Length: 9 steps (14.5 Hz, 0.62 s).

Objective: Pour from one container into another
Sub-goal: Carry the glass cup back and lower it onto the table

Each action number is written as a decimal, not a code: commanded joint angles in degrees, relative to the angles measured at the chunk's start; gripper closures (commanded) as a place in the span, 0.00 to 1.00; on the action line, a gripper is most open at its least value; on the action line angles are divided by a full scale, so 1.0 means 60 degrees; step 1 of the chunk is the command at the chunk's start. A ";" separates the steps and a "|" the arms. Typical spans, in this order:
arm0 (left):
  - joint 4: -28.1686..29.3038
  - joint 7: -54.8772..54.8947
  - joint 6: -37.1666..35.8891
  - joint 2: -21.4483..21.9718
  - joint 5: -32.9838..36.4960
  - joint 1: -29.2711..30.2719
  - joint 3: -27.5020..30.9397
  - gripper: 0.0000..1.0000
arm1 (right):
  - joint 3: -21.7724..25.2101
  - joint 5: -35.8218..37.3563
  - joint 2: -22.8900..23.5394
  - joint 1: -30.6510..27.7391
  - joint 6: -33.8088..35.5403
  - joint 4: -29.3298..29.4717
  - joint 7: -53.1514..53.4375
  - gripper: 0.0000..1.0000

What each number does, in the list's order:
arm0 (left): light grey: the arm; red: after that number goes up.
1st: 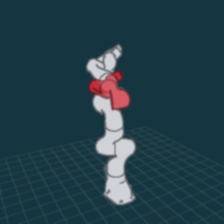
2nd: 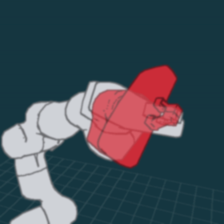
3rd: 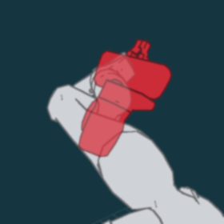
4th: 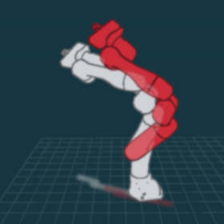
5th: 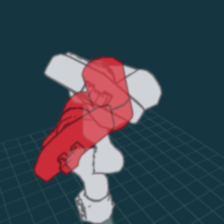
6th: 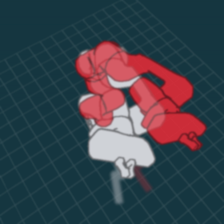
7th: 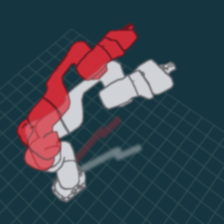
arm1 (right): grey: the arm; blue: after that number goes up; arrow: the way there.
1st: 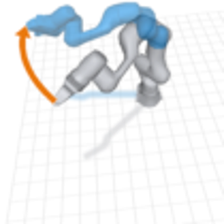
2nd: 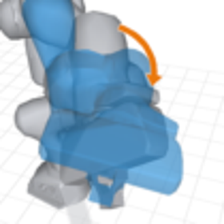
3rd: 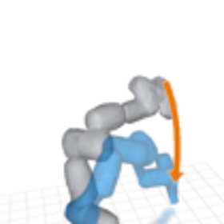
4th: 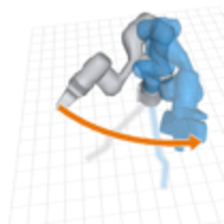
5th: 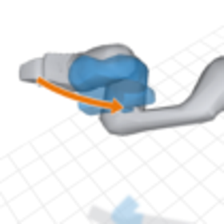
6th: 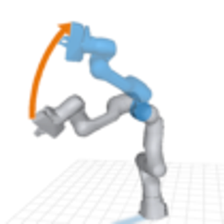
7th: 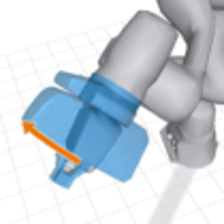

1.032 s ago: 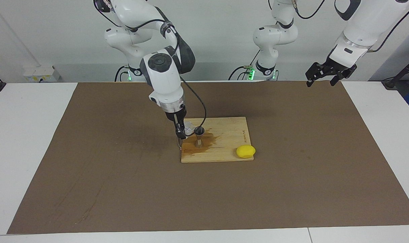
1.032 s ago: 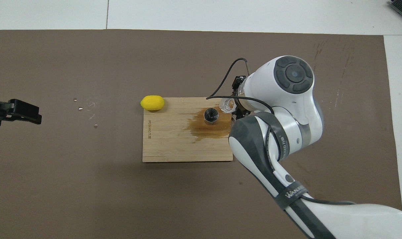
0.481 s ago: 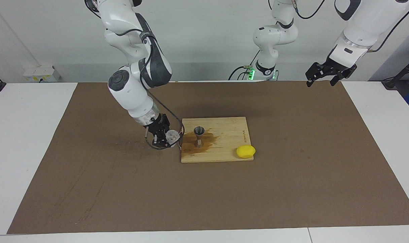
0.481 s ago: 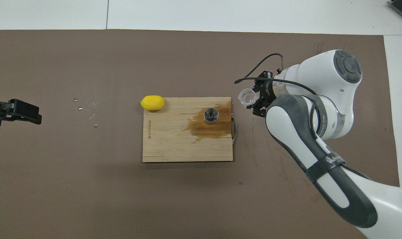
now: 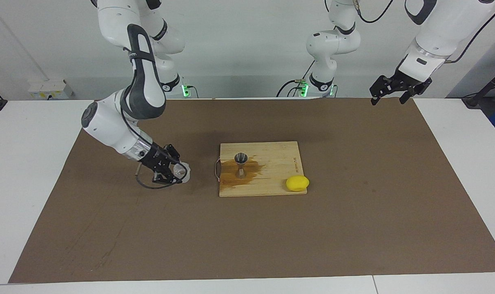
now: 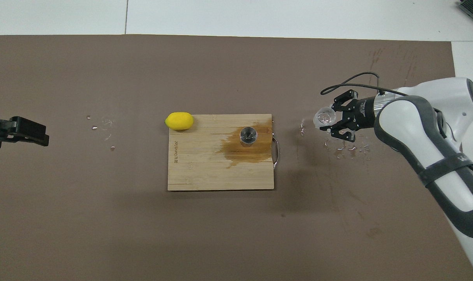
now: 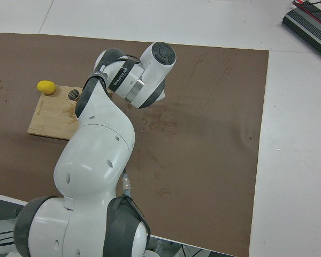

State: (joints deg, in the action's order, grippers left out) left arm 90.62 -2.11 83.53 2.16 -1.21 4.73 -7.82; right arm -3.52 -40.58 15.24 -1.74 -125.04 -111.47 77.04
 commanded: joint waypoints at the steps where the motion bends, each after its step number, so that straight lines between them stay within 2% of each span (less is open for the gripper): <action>1: 0.0205 -0.0087 0.0096 0.0182 -0.0062 -0.0042 0.0058 0.00 | -0.0131 -0.0998 -0.0430 -0.0529 -0.0312 -0.0960 -0.1264 1.00; 5: 0.0205 -0.0087 0.0096 0.0182 -0.0076 -0.0056 0.0058 0.00 | -0.0131 -0.1395 -0.0080 -0.1159 -0.0049 -0.1327 -0.2480 1.00; 9: 0.0205 -0.0087 0.0096 0.0182 -0.0076 -0.0056 0.0058 0.00 | -0.0131 -0.1410 0.0038 -0.1365 -0.0019 -0.1548 -0.3067 1.00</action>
State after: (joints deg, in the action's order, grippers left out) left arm 90.62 -2.11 83.53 2.16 -1.21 4.73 -7.82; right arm -3.48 -46.97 15.71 -8.78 -125.04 -119.73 61.85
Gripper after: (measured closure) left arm 0.000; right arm 0.498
